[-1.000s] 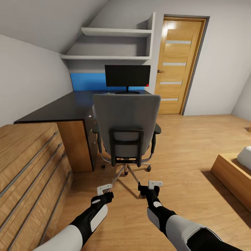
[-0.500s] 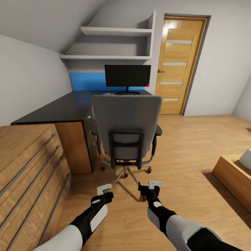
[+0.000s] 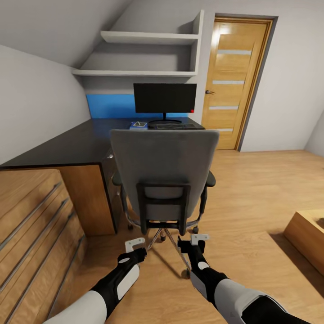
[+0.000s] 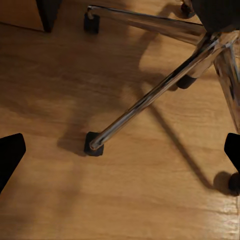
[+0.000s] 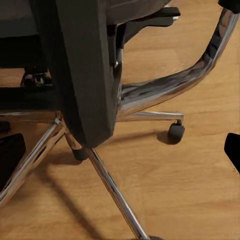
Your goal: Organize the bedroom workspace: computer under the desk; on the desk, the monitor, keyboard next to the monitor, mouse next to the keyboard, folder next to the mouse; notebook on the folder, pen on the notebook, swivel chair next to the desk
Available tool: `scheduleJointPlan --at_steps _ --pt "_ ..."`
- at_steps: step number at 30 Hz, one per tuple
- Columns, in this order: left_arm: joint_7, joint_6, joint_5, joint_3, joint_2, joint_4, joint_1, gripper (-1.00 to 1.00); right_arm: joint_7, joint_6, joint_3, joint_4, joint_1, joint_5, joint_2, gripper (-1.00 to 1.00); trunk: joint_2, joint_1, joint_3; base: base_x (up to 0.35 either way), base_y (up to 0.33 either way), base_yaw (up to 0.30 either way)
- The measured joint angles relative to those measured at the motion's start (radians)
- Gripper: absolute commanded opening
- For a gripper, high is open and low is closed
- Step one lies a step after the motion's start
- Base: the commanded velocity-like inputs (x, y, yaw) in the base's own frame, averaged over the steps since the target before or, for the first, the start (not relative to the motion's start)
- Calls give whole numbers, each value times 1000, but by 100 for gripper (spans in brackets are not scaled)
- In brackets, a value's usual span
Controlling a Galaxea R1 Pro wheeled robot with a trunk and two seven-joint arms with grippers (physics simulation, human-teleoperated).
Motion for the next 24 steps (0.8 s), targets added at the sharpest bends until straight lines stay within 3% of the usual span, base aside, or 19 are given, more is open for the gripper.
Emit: scheduleJointPlan --at_steps 1,5,11,20,24 --pt "0 -45 -3 0 0 10 0 100 0 -40 -1 0 15 22 0 100 0 0 0 84 0 0" --pt "2 -137 -7 -12 -2 49 0 100 0 -74 -1 0 29 39 0 100 0 0 0 46 0 0" --pt "3 -233 -8 -56 -2 83 0 100 0 -90 -1 -1 34 48 0 100 0 0 0 10 0 0" --pt "3 -240 -7 -64 -2 86 1 100 0 -92 -2 0 35 50 -1 100 0 0 0 7 0 0" --pt "2 -240 -8 -66 -3 86 0 100 0 -92 -2 0 35 50 -1 100 0 0 0 202 0 0"
